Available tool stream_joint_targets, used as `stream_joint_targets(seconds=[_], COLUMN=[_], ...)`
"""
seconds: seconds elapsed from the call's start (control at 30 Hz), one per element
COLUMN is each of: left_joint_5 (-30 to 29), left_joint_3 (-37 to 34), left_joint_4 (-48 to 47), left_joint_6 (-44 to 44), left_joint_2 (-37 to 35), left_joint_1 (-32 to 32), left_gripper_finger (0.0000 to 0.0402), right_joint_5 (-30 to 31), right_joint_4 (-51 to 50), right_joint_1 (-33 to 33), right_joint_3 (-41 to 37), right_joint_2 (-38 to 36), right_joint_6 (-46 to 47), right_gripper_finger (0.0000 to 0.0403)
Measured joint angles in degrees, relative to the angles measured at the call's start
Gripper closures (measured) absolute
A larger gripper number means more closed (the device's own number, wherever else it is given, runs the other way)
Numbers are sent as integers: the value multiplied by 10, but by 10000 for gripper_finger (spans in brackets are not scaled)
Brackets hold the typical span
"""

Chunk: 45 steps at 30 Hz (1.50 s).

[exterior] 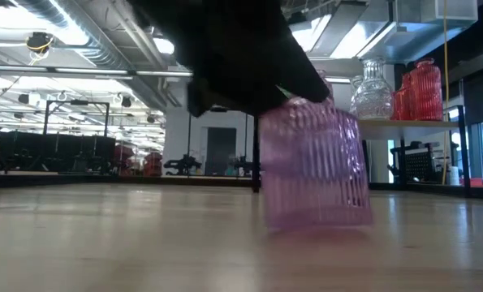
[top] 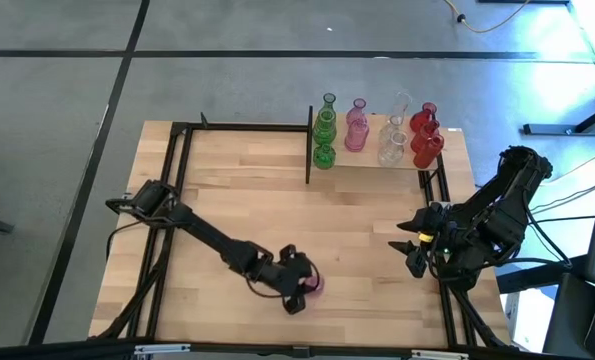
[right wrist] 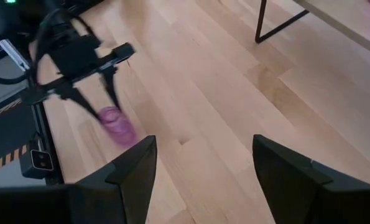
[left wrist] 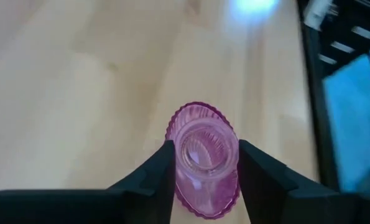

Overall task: Sort vases onto shelf
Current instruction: Put the pink vase on the shelf aligned with the other pink vases

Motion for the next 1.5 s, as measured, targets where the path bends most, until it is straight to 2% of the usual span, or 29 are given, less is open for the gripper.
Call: stream_joint_targets(seconds=[0.47, 0.83, 1.07, 1.27, 1.5], left_joint_5=[-27, -22, 56, 155, 217], left_joint_3=[1, 141, 222, 256, 297], left_joint_4=[48, -31, -72, -74, -40], left_joint_6=[84, 171, 188, 189, 228], left_joint_2=[0, -2, -3, -3, -4], left_joint_1=[71, 106, 124, 144, 147], left_gripper_finger=[270, 270, 270, 270, 270], right_joint_5=[5, 14, -4, -23, -43], right_joint_4=[4, 13, 94, 102, 179], right_joint_1=[0, 0, 13, 41, 45], right_joint_3=[0, -1, -1, -10, -46], right_joint_2=[0, 10, 11, 7, 3], right_joint_6=[18, -1, -102, -103, -106], right_gripper_finger=[160, 160, 159, 141, 130])
